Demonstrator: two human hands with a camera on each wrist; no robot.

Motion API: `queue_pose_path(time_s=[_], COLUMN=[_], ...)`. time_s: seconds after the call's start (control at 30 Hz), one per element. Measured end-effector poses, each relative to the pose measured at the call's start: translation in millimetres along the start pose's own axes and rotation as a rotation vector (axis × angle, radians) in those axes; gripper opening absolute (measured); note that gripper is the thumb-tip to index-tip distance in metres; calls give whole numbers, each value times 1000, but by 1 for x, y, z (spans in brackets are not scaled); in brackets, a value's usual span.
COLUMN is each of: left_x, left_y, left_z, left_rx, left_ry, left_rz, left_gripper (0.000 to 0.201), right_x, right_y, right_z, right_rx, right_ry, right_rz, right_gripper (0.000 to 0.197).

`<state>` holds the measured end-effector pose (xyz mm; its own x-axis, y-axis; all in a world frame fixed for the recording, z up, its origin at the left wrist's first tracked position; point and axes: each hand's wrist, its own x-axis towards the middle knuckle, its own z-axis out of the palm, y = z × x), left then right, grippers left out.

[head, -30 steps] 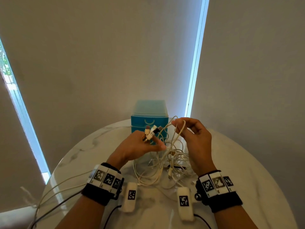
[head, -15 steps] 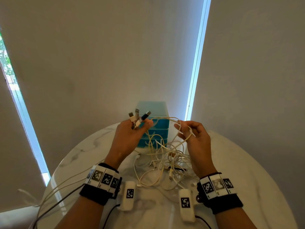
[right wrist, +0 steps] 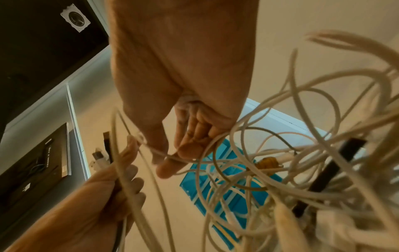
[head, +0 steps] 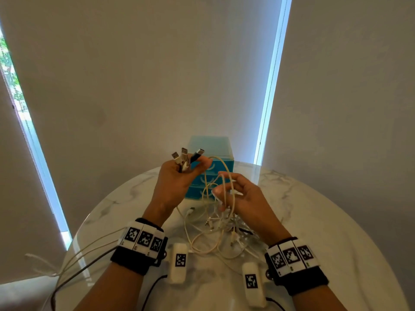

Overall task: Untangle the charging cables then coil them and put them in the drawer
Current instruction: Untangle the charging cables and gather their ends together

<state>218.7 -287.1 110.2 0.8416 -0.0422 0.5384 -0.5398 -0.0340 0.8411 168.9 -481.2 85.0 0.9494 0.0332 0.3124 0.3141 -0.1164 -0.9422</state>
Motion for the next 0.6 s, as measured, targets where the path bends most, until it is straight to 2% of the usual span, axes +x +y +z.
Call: queue_pose_path(time_s=[0.1, 0.17, 0.2, 0.27, 0.33, 0.37, 0.43, 0.5, 0.6], left_x=[-1, -2, -3, -3, 0, 1, 3, 3, 3], left_y=[2, 4, 7, 10, 7, 5, -5, -14, -26], left_z=[2, 4, 4, 4, 0, -2, -5, -5, 0], left_rx=[19, 34, 24, -16, -6, 31, 136, 212, 330], left_ry=[-51, -70, -72, -51, -30, -32, -77, -164, -277], left_rz=[-7, 3, 19, 38, 34, 15, -52, -120, -114], left_gripper=[18, 20, 21, 23, 25, 25, 22, 24, 33], right_x=[-2, -1, 0, 2, 6, 9, 13, 15, 16], right_y=[3, 7, 9, 11, 12, 11, 11, 12, 15], right_z=[5, 7, 7, 5, -6, -12, -22, -24, -20], right_rx=[-149, -256, -278, -225, -62, 25, 183, 325, 443], right_ry=[-240, -290, -238, 2, 261, 335, 382, 369, 313], right_rz=[16, -10, -33, -59, -93, -118, -155, -172, -172], right_gripper=[40, 29, 22, 15, 15, 17, 23, 24, 25])
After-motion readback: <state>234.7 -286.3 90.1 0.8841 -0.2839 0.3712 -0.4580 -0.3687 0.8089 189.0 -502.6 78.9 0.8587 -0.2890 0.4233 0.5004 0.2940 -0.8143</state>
